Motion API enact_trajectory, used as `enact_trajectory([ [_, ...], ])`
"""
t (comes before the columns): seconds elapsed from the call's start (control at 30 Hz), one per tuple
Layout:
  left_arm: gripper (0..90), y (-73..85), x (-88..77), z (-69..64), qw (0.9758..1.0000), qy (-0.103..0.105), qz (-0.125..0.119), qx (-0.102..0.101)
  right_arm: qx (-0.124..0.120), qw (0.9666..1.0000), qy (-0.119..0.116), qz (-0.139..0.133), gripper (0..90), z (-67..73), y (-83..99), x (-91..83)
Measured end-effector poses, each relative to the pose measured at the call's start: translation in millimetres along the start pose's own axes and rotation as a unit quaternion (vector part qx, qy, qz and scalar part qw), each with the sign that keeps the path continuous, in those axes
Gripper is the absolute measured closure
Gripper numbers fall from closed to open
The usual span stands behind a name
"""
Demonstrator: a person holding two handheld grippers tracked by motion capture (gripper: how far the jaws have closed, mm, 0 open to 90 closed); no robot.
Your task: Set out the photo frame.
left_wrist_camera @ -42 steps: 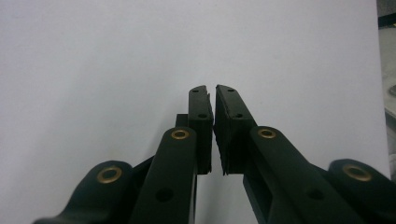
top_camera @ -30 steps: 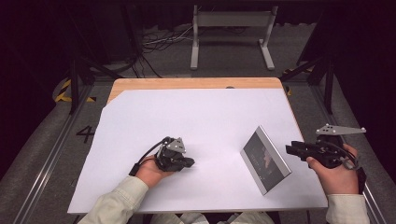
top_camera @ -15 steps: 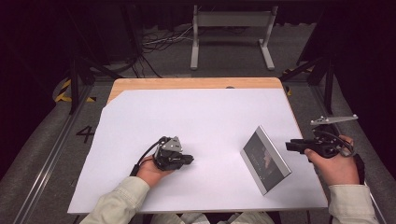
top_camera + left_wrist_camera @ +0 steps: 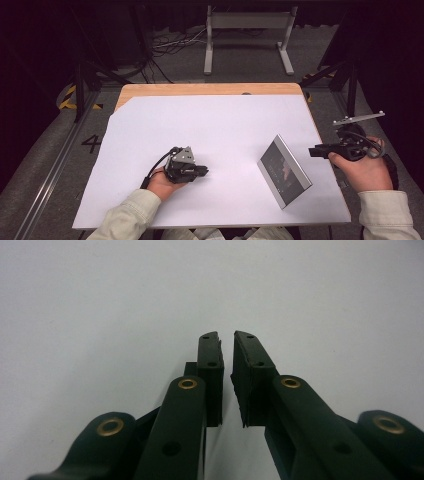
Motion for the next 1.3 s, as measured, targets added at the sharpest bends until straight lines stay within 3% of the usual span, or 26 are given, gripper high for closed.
enact_trajectory([
  [0.3,82.1,-0.5,-1.1,0.7,1.0,0.003,-0.004,-0.004,-0.003,0.9997,-0.006,0.024,65.0,7.1,-7.0,-2.5],
  [0.8,82.1,-0.4,-0.7,0.1,1.0,0.002,-0.002,-0.001,-0.007,0.9993,-0.008,0.036,64.3,20.4,-15.2,-9.8],
  [1.3,81.2,1.2,1.8,-0.8,1.0,0.001,0.007,-0.001,0.006,0.9976,-0.043,0.053,65.4,45.9,-19.8,-7.1],
])
Point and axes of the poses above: each handheld gripper's, and its own axes: x roughly forward along the jaws, y roughly out of its underside, z roughly to its left, the point moved 8 cm from there along x, roughly forward along the jaws, and after that the axes turned 9 degrees about -x, right-handed, at the moved point
